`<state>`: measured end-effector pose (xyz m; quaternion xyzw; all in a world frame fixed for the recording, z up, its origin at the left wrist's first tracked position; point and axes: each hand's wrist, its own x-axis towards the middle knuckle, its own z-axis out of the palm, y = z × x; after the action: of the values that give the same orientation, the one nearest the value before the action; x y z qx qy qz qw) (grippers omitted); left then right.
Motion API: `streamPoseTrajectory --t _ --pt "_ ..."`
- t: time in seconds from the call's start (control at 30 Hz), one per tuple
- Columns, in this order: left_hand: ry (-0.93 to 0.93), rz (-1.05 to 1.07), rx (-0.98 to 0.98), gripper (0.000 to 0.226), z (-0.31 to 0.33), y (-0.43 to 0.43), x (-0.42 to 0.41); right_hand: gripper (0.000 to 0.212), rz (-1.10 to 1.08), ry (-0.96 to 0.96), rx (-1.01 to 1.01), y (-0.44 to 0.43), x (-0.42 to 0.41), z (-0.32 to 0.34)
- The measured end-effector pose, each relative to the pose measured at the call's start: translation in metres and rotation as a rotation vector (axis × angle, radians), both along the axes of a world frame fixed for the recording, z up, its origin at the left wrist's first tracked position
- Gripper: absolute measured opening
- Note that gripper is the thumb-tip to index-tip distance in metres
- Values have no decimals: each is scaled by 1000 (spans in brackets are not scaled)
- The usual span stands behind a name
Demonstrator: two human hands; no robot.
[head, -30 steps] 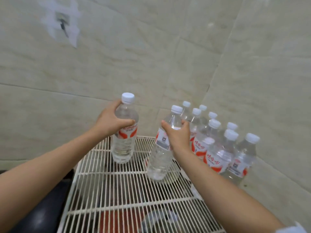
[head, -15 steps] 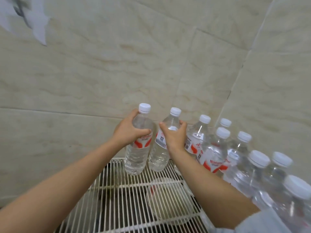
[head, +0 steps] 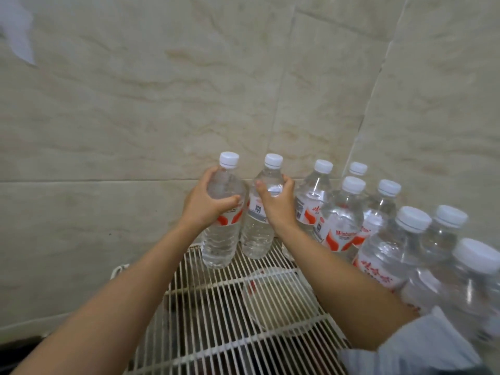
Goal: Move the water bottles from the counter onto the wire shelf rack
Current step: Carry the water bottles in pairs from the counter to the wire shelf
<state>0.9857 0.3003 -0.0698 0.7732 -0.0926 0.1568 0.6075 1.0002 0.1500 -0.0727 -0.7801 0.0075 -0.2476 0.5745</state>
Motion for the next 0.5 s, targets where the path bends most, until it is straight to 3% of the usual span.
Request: streamPoseTrajectory --t 0.1,0.23,0.37,0.5 --pt "-17 -52 8 65 1 5 -3 59 46 80 39 -5 -13 8" --pt "6 -76 -7 64 5 3 -12 60 11 18 -9 -1 -44 19" --pt "124 -66 -9 78 7 4 -25 71 67 -123 -219 -4 -91 22" --pt "223 31 157 88 7 16 -47 78 197 -184 -385 -19 -131 30"
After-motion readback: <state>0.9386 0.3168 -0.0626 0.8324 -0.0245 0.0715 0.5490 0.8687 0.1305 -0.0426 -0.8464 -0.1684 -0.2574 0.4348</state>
